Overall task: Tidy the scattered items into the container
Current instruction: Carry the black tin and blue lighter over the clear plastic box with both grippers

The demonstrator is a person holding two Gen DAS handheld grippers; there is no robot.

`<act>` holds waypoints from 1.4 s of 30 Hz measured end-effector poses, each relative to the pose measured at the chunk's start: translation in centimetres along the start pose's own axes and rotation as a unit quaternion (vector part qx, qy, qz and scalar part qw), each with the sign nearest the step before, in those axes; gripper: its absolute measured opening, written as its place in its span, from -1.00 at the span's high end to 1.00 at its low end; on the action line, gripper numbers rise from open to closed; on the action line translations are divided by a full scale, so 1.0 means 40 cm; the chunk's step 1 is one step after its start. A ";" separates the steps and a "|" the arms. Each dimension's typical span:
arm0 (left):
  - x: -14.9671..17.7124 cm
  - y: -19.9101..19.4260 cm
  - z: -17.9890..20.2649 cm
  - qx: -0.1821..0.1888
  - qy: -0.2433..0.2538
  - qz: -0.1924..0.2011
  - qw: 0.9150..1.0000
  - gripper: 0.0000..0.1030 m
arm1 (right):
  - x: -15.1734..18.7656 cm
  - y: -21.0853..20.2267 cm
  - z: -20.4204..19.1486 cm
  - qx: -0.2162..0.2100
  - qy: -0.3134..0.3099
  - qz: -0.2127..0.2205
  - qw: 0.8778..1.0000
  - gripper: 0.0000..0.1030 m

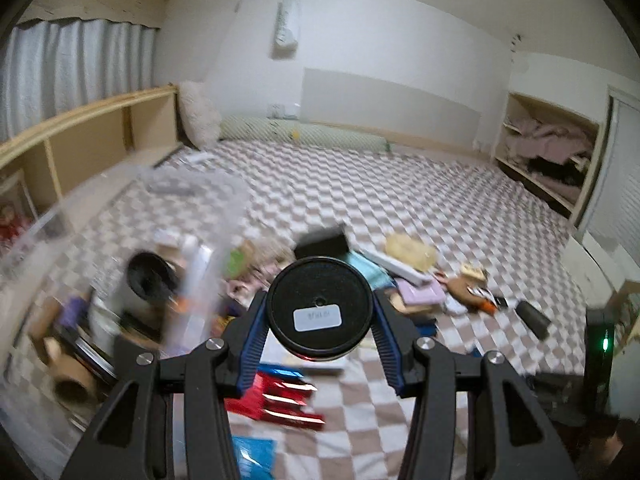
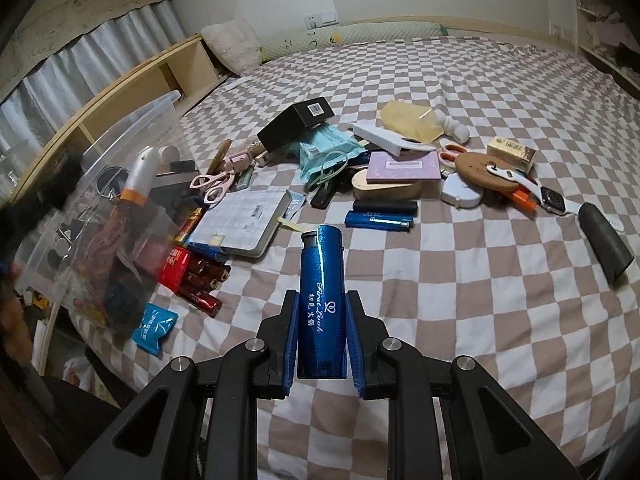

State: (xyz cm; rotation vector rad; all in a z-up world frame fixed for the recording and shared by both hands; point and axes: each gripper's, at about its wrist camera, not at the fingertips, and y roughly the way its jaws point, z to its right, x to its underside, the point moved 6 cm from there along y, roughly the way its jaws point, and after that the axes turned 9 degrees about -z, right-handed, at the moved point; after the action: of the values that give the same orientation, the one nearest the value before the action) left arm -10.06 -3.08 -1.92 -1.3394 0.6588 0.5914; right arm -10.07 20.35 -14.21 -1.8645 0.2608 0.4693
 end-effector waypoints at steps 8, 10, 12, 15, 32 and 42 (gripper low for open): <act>-0.124 -0.036 -0.180 -0.048 -0.050 0.016 0.997 0.04 | -0.006 -0.009 -0.026 0.000 -0.007 0.003 1.000 0.56; -0.146 -0.031 -0.229 -0.058 -0.063 0.010 0.996 0.04 | -0.011 -0.013 -0.031 -0.001 -0.008 0.006 1.000 0.56; -0.163 -0.028 -0.275 -0.067 -0.075 0.003 0.995 0.04 | -0.018 -0.016 -0.039 -0.002 -0.011 0.008 1.000 0.56; -0.175 -0.019 -0.344 -0.085 -0.093 -0.014 0.992 0.04 | -0.030 -0.020 -0.056 -0.002 -0.024 0.011 1.000 0.56; -0.130 0.082 -0.541 -0.050 -0.222 -0.113 0.967 0.04 | -0.222 -0.148 -0.300 -0.034 -0.143 0.083 0.986 0.55; -0.124 0.030 -0.548 -0.069 -0.237 -0.068 0.967 -0.37 | -0.299 -0.215 -0.493 -0.060 -0.210 0.124 0.968 0.56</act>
State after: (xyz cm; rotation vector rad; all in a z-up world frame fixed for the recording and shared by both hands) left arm -16.36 -24.67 -1.42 -1.2947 0.1358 0.8209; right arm -13.56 4.11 3.96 -1.8057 0.1828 1.0563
